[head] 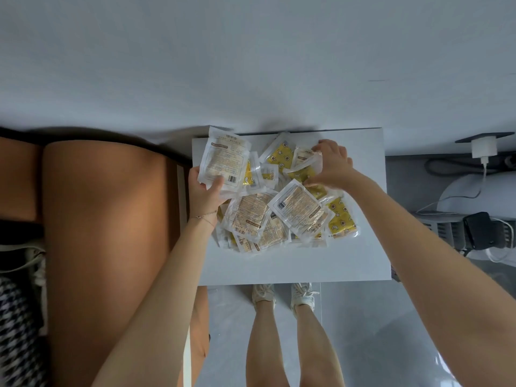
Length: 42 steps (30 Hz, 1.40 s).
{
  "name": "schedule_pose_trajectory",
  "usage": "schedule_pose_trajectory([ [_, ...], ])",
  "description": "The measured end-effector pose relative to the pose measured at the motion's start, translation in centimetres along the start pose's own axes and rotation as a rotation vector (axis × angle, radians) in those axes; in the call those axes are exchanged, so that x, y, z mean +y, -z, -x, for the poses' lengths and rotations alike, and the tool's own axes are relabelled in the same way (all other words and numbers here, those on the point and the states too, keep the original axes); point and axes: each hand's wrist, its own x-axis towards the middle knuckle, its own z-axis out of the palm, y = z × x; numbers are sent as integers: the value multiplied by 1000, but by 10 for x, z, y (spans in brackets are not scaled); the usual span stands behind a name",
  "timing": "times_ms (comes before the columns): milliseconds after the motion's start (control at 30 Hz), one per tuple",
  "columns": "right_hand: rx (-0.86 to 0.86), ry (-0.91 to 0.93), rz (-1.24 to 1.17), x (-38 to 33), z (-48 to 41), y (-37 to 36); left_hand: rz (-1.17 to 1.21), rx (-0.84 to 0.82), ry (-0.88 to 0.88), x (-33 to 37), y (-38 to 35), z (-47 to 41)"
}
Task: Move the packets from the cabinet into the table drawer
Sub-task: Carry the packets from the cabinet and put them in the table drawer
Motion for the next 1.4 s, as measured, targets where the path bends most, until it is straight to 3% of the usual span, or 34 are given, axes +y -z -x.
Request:
schedule_pose_trajectory([
  [133, 177, -24, -65, -3, 12, -2, 82, 10, 86, 0, 1, 7],
  [367, 406, -268, -571, 0, 41, 17, 132, 8, 127, 9, 1, 30],
  [500, 333, -308, -940, -5, 66, 32, 101, -52, 142, 20, 4, 53],
  [600, 219, -287, -1082, -6, 97, 41, 125, -88, 125, 29, 5, 81],
  [967, 65, -142, -917, -25, 237, 38, 51, 87, 51, 12, 28, 210],
  [1400, -48, 104, -736, -71, 312, 44, 321, 301, -3, 5, 70, 334],
])
